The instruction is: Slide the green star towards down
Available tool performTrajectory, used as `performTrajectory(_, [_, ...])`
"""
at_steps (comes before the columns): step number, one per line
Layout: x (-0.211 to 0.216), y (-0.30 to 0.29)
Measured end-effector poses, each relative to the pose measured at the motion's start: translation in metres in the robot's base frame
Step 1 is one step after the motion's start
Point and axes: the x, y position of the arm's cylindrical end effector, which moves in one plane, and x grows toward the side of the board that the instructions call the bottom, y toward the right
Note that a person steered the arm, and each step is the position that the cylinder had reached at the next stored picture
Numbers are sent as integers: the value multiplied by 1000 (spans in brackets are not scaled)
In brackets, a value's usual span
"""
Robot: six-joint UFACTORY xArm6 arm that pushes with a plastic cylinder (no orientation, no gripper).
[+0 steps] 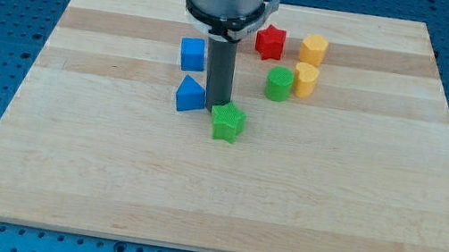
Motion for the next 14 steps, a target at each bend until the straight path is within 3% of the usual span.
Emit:
performTrajectory(5, [65,5])
performTrajectory(11, [46,4])
performTrajectory(13, [24,59])
performTrajectory(14, [24,60])
